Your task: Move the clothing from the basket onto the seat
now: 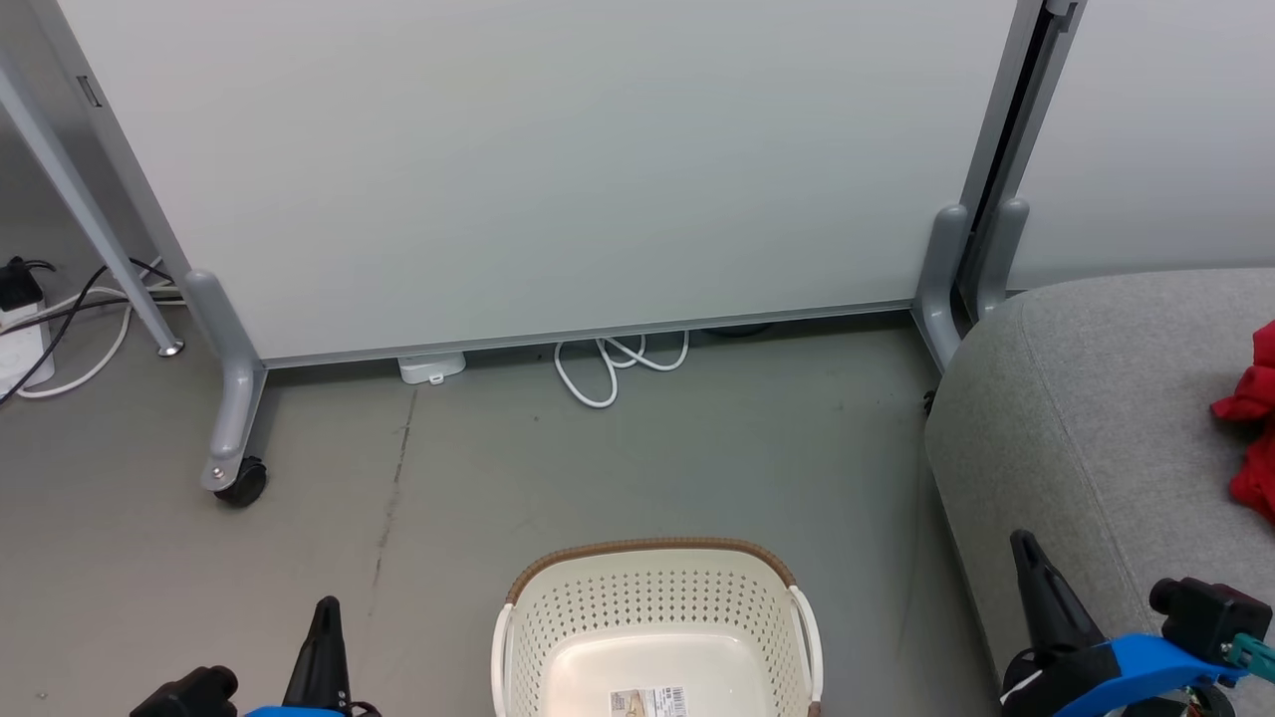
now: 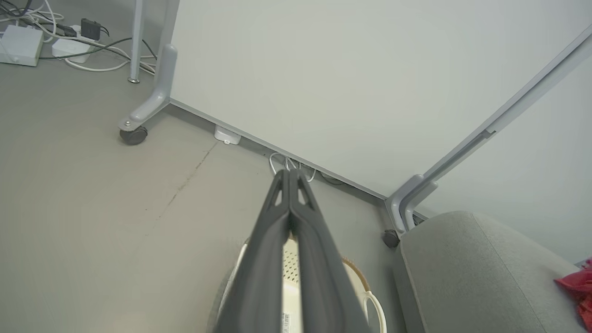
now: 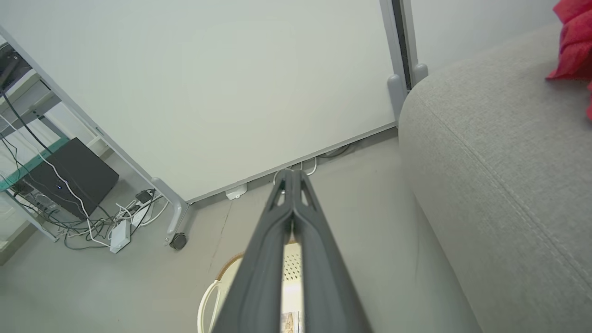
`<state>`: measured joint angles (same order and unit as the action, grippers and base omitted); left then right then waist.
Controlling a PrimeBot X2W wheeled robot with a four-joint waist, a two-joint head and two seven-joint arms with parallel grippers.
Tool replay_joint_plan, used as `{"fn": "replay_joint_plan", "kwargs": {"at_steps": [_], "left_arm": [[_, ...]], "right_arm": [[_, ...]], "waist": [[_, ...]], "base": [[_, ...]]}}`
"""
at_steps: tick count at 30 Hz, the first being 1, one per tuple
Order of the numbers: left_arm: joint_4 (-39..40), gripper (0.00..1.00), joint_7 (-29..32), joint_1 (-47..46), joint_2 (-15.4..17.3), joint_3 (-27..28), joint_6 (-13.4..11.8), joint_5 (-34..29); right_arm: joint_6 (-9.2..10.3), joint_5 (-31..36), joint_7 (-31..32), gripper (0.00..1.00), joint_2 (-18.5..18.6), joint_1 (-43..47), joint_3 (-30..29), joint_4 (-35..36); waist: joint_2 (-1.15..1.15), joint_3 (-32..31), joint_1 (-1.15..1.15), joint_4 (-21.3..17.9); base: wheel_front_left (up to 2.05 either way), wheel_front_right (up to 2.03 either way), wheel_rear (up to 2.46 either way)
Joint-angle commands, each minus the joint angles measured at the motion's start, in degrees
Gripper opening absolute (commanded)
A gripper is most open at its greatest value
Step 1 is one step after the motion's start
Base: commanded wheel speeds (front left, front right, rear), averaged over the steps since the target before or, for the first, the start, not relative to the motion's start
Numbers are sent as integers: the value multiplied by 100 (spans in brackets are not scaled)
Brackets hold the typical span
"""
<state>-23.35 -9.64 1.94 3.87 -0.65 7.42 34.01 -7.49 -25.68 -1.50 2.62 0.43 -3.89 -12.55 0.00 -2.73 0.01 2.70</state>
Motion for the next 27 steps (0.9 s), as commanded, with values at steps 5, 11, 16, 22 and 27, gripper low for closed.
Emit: {"fn": "replay_joint_plan", "kwargs": {"at_steps": [5,11,16,22,27], "left_arm": [[183,0,141,-259,12,96,2,561],[255,0,273,-317,2,151,3,1038],[311,0,378,-361,-5,195,3,1412],[372,0,499,-410,-12,250,4,1836],[424,0,595,-453,-19,291,4,2169]], "right_arm": [[0,-658,80,0,19,-205,-31,63],[0,-1203,143,0,20,-255,-52,47],[0,-1629,195,0,22,-294,-70,32],[0,-2111,252,0,23,-336,-89,17],[0,-2494,298,0,25,-367,-104,5]], "waist": [[0,15,0,-14],[0,32,0,-29],[0,45,0,-42],[0,62,0,-57],[0,75,0,-70]], "base": [[0,0,0],[0,0,0],[0,0,0],[0,0,0],[0,0,0]]}}
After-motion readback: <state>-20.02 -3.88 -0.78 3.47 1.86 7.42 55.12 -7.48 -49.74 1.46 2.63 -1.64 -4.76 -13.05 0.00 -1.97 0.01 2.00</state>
